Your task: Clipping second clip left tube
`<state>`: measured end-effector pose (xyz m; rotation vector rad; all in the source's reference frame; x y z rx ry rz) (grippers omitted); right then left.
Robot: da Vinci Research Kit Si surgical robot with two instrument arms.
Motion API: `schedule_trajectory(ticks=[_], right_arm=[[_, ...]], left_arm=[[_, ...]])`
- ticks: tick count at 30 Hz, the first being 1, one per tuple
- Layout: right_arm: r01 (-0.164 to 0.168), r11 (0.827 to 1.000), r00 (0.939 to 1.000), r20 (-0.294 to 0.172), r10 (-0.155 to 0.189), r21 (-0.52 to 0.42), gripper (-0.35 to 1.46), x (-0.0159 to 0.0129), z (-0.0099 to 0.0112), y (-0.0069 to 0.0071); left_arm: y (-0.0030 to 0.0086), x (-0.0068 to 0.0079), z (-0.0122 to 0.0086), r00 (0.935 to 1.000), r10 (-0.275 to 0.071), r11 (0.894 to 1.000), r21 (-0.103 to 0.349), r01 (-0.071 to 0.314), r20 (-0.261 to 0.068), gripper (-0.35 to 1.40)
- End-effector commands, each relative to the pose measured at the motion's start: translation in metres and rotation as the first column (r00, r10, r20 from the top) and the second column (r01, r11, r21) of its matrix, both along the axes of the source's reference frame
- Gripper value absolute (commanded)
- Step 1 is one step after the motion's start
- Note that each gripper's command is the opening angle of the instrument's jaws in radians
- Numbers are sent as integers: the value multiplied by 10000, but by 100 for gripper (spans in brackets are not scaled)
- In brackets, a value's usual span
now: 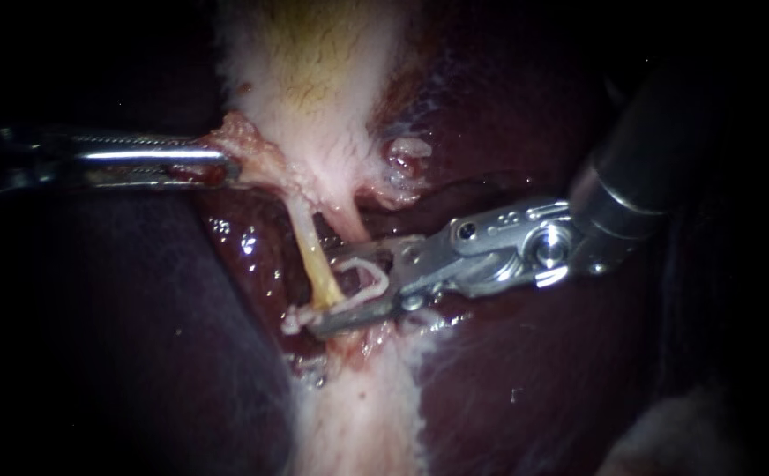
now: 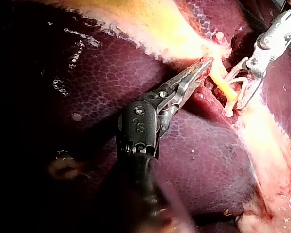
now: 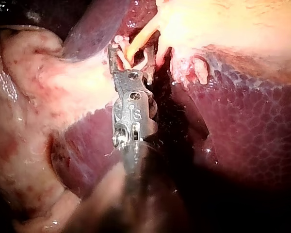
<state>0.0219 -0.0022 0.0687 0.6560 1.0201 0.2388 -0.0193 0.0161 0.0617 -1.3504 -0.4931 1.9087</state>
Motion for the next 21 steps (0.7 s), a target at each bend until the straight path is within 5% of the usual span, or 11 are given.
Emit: schedule_trajectory(ticks=[1,7,21], right_arm=[[21,10000,10000,-95,-20,66,50,2,0,-1],[141,9986,9979,-640,-108,501,50,14,-1,-6],[-127,9914,9885,-1481,321,1300,50,20,-29,-21]], left_arm=[[0,0,0,10000,-1,10000,2,1,-3,-35],[0,0,0,10000,-3,10000,2,3,-4,-35],[0,0,1,10000,4,10000,2,-4,1,-35]])
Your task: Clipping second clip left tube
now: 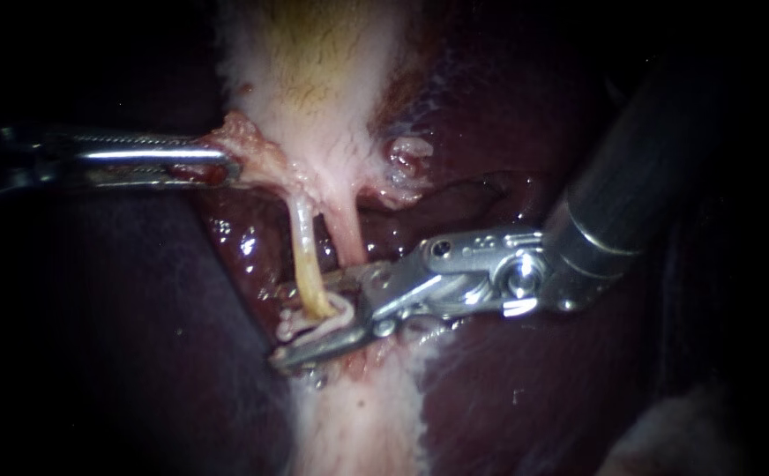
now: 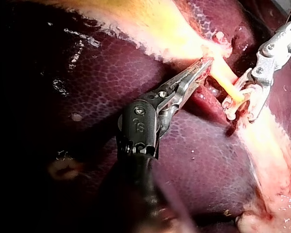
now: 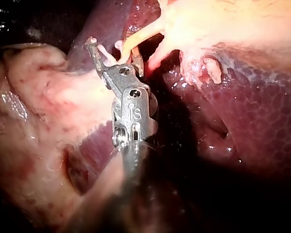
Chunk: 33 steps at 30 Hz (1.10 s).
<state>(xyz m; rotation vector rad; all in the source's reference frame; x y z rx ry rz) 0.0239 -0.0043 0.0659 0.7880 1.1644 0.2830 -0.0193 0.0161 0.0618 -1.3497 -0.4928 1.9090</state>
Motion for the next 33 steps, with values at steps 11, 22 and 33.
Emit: schedule_trajectory(ticks=[11,22,33], right_arm=[[849,9959,9943,-668,-827,309,49,9,-37,-25],[1000,9944,9922,-788,-970,356,30,-2,-41,-12],[1024,9943,9934,-555,-1006,297,-27,-9,-38,-7]], left_arm=[[0,1,1,10000,11,10000,0,-11,11,-35],[0,1,1,10000,12,10000,0,-12,12,-35],[0,1,1,10000,12,10000,1,-12,12,-35]])
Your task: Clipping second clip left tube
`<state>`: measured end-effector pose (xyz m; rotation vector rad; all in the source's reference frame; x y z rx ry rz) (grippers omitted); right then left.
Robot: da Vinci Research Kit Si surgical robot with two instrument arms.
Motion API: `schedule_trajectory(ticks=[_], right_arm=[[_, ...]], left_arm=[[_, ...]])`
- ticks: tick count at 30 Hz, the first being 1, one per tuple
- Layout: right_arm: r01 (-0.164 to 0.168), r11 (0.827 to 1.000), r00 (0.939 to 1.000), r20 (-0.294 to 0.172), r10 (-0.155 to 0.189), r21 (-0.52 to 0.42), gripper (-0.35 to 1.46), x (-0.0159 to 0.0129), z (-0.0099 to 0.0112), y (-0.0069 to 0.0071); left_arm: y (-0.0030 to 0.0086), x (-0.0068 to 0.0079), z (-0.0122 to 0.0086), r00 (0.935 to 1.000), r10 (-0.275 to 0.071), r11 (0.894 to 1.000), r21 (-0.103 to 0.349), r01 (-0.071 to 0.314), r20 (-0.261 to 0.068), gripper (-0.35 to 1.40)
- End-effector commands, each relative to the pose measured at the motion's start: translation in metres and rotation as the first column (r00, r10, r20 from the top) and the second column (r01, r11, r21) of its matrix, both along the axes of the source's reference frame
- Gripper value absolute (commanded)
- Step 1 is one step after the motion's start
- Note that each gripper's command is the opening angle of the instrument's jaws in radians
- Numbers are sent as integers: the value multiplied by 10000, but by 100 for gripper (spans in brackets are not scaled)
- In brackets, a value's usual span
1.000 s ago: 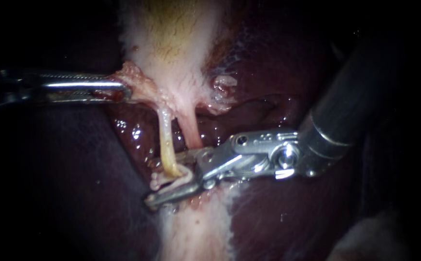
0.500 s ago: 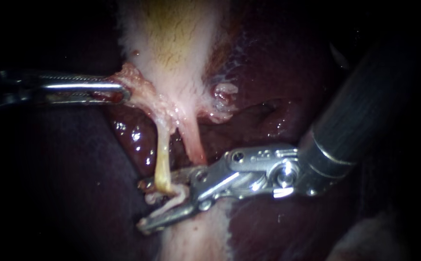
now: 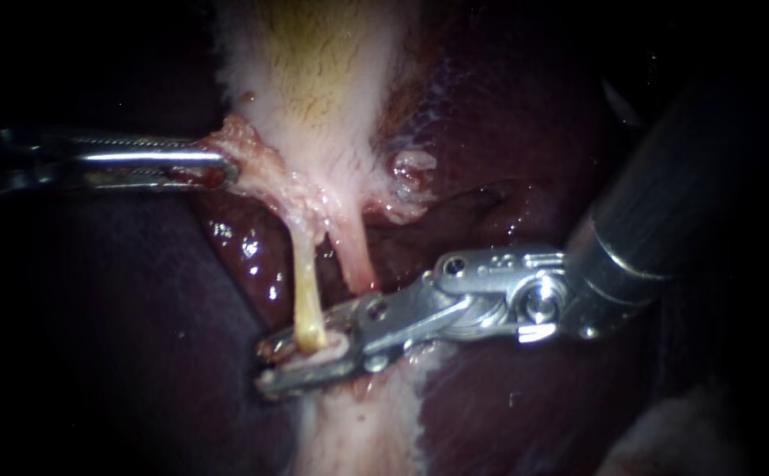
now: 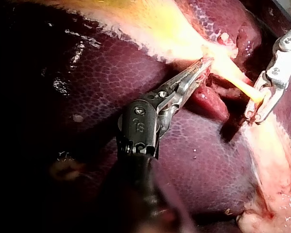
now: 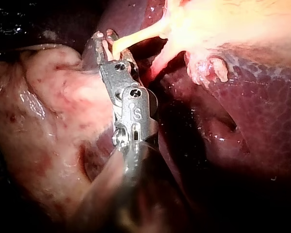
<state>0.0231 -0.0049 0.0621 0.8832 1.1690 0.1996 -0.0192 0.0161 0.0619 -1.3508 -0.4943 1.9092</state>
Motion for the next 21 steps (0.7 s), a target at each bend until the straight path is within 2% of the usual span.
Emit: schedule_trajectory(ticks=[1,4,8,21], right_arm=[[37,10000,10000,17,-37,0,-35,-1,0,1],[-91,9984,9993,368,70,563,-35,-4,0,4],[140,9988,9966,799,-177,467,-35,-5,2,4],[148,9989,9966,798,-184,453,-35,-8,7,5]], left_arm=[[0,0,0,10000,1,10000,0,-1,0,-35],[0,0,0,10000,1,10000,0,-1,1,-35],[0,0,0,10000,2,10000,0,-2,1,-35],[1,0,1,10000,0,10000,1,0,1,-35]])
